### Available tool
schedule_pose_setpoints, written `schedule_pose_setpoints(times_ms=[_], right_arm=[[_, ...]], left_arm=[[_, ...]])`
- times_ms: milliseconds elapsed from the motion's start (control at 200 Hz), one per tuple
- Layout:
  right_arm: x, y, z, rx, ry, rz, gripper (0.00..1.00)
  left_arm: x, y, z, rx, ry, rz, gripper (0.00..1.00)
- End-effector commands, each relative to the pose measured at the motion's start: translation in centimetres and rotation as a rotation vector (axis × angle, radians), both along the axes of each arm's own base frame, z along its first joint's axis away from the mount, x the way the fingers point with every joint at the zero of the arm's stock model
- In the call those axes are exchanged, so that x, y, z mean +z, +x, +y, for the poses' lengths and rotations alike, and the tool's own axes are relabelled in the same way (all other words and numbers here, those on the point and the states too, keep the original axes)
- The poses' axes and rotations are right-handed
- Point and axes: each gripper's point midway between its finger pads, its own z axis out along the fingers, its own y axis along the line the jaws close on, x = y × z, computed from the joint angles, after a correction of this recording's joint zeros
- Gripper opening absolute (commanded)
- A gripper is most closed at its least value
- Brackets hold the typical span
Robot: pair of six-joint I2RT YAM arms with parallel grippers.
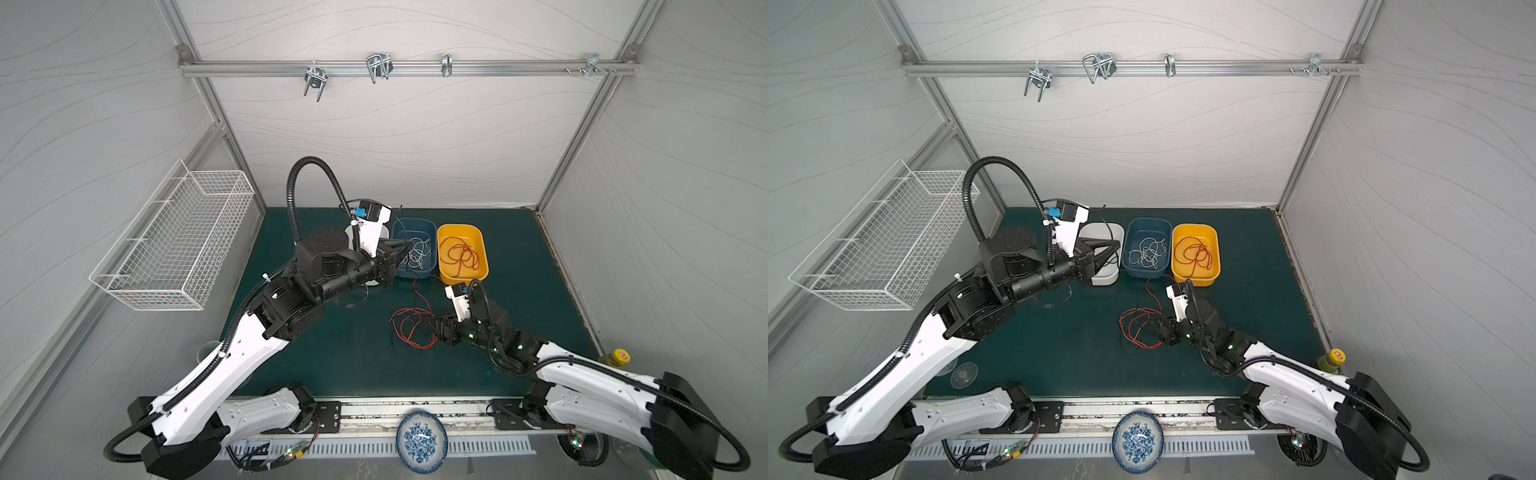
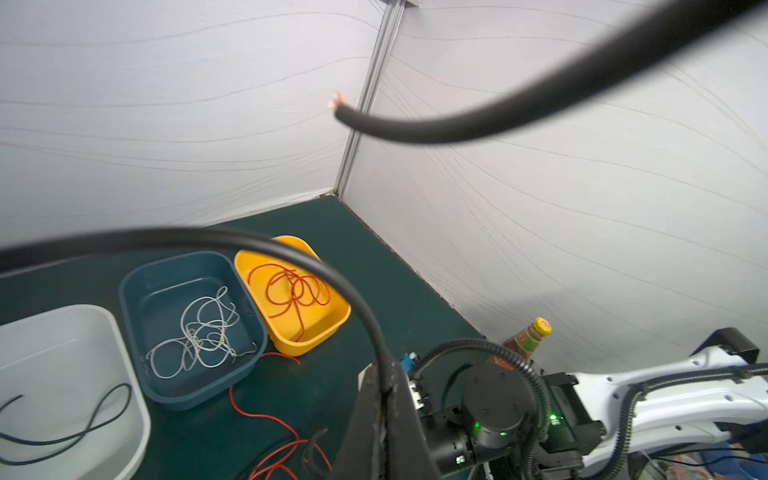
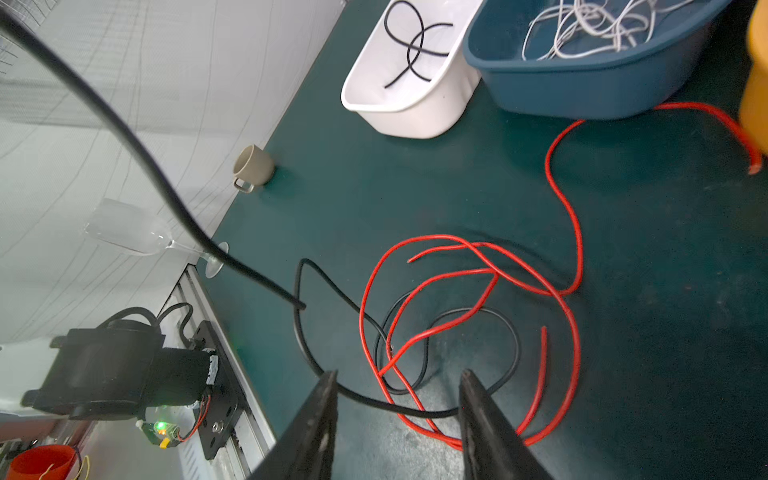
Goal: Untangle the cables
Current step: 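Open the right gripper off the black wire while the left gripper lifts it, then carry the black wire over the white bin with the left gripper while the right withdraws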
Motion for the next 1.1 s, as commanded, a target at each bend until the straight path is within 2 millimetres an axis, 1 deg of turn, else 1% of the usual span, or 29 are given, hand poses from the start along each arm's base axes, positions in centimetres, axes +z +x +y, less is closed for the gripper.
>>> schedule_pose_setpoints(times_ms=[0,105,190,255,340,410,505,585,650,715,750,840,905,1095], right_arm=[[-0.3,0.1,-1.3,-0.035,-0.045,-0.034,0.49],[-0.2,-0.4,-1.2,-0.009,-0.035,-0.039,0.51],[0.5,-1.5,0.0,0.077,0.03,-0.053,0.56],[0.8,-2.0,0.8,0.117,0.052,-0.061,0.57],[0.9,-2.4,1.9,0.163,0.038,-0.092,0.59],[0.7,-2.3,2.5,0.17,0.007,-0.099,0.59],[0.8,-2.2,2.8,0.171,-0.006,-0.101,0.58],[1.0,-1.6,2.1,0.127,-0.021,-0.117,0.59],[1.2,-1.2,1.2,0.09,-0.062,-0.134,0.59],[1.7,-0.9,0.2,0.063,-0.099,-0.161,0.6],[2.0,-0.8,-0.4,0.041,-0.122,-0.171,0.6],[3.4,-0.5,-1.7,0.005,-0.155,-0.208,0.64],[4.2,-0.3,-2.8,-0.027,-0.185,-0.229,0.69],[7.3,-0.3,-5.5,-0.093,-0.22,-0.306,0.8]], left_arm=[[3.5,-0.1,1.8,0.061,-0.008,-0.113,0.0],[4.8,-0.1,2.4,0.088,-0.055,-0.132,0.0],[5.6,-0.3,2.4,0.085,-0.107,-0.132,0.0],[5.6,-0.3,2.1,0.073,-0.131,-0.121,0.0],[5.6,-0.3,1.6,0.057,-0.147,-0.101,0.0],[5.5,-0.2,1.4,0.051,-0.151,-0.095,0.0],[5.4,0.1,1.7,0.077,-0.128,-0.113,0.0],[4.8,0.7,2.3,0.117,-0.069,-0.137,0.0],[3.8,1.4,2.8,0.148,-0.01,-0.144,0.0],[2.6,2.6,3.6,0.181,0.031,-0.133,0.0],[1.9,3.6,4.2,0.204,0.041,-0.116,0.0],[-0.1,6.2,6.3,0.275,0.04,-0.049,0.0],[-1.2,7.7,7.5,0.316,0.05,-0.033,0.0],[-3.9,10.1,9.0,0.417,0.165,-0.115,0.0]])
